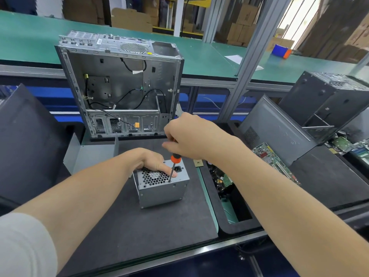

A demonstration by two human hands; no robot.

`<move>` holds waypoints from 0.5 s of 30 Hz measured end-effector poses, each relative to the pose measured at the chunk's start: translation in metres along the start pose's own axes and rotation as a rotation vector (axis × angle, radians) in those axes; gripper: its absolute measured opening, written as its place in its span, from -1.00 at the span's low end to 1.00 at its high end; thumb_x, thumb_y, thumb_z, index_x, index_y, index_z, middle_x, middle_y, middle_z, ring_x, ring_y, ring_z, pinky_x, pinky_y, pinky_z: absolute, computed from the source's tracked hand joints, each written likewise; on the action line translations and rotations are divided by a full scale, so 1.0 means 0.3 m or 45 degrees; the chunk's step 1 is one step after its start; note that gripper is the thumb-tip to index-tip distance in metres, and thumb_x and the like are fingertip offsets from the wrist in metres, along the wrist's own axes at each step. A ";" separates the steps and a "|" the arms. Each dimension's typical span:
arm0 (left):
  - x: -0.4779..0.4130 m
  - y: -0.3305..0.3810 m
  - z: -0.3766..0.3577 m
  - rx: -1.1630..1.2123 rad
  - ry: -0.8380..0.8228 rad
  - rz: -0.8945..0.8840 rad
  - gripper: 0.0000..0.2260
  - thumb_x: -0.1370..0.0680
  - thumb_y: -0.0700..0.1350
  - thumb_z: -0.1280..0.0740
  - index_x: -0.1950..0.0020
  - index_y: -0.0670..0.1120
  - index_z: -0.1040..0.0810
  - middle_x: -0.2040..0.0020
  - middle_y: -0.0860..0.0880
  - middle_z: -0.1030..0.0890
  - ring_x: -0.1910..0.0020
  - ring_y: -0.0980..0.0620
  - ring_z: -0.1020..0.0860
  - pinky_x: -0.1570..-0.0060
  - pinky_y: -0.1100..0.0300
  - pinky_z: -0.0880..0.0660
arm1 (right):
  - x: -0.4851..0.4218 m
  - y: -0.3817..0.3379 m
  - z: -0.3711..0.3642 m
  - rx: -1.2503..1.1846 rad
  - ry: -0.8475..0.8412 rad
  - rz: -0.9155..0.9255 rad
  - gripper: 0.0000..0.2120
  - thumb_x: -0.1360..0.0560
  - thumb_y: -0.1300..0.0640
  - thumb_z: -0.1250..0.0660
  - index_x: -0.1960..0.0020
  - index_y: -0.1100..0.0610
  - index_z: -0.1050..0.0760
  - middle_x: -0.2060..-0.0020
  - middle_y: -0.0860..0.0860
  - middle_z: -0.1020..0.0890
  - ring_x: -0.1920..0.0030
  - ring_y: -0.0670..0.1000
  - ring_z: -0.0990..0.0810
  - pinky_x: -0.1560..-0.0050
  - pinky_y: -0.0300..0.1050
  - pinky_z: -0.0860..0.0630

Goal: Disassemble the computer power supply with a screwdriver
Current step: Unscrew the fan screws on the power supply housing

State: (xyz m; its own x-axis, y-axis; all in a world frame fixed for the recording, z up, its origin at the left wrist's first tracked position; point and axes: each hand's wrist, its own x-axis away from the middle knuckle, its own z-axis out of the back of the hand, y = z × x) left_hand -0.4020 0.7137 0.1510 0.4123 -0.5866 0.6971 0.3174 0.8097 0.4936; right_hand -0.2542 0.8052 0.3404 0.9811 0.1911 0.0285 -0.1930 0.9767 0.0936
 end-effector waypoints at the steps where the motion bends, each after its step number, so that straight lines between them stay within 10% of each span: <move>1: 0.002 0.000 -0.002 0.004 0.008 -0.009 0.08 -0.34 0.43 -0.50 -0.64 -0.17 -0.24 -0.62 -0.11 -0.29 -0.57 -0.15 -0.28 -0.58 -0.12 -0.20 | 0.001 0.007 0.009 -0.023 -0.051 0.073 -0.74 -0.62 -0.06 -0.32 0.10 0.11 -0.53 0.27 0.00 -0.54 0.18 0.10 -0.60 0.33 -0.10 -0.47; 11: -0.003 -0.002 -0.008 0.010 0.057 -0.042 -0.03 -0.41 0.37 -0.51 -0.62 -0.15 -0.28 -0.60 -0.11 -0.33 -0.57 -0.16 -0.30 -0.56 -0.13 -0.24 | 0.024 0.051 0.058 -0.203 -0.188 0.460 -0.74 -0.41 0.29 -0.47 0.01 -0.02 -0.63 0.15 -0.19 -0.61 0.06 -0.10 -0.53 0.04 -0.16 -0.51; 15: 0.001 -0.002 -0.007 0.000 -0.009 -0.050 0.10 -0.30 0.43 -0.50 -0.66 -0.10 -0.22 -0.66 -0.06 -0.24 -0.62 -0.12 -0.22 -0.60 -0.11 -0.17 | 0.037 0.035 0.027 -0.017 -0.061 0.178 -0.70 -0.52 -0.18 -0.39 0.16 0.03 -0.47 0.27 -0.09 -0.51 0.24 0.00 -0.50 0.32 -0.10 -0.40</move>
State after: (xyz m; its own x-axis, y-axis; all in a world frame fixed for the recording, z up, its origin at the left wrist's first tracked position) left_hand -0.4004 0.7130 0.1498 0.3936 -0.6180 0.6806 0.3333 0.7859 0.5208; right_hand -0.2454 0.8167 0.3497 0.9430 0.3210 0.0882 -0.3275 0.9421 0.0717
